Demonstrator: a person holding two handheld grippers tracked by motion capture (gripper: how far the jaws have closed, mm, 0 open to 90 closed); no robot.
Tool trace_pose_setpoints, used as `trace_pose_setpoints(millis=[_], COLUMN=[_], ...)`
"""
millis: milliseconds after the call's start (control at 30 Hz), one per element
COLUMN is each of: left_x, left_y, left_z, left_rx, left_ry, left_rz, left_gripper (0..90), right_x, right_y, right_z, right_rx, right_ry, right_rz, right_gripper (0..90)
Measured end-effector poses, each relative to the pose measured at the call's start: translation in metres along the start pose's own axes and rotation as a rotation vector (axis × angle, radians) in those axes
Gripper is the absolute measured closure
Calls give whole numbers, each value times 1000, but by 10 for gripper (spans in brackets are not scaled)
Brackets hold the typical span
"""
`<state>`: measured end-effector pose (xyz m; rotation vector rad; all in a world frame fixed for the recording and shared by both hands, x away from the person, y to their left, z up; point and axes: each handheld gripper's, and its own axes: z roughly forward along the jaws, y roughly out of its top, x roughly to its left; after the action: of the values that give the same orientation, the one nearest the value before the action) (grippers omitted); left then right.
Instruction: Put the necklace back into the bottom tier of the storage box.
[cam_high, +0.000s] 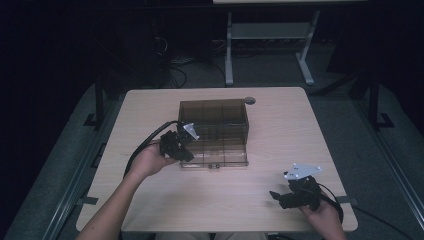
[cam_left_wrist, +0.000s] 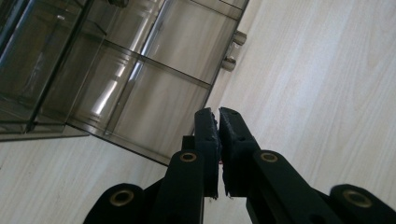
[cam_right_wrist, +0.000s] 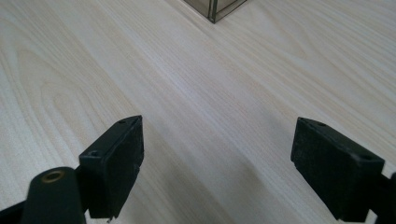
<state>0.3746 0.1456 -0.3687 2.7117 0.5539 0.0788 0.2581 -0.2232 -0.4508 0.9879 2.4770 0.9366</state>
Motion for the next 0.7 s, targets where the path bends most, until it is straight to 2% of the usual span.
trace_pose_setpoints(millis=[700], left_x=[22], left_y=[8], left_z=[22], left_rx=[52], left_ry=[-17], left_rz=[-51], left_gripper=[860], right_x=[0], right_y=[0], right_z=[-1], right_rx=[-6], right_ry=[1], right_rz=[8], right_gripper=[166])
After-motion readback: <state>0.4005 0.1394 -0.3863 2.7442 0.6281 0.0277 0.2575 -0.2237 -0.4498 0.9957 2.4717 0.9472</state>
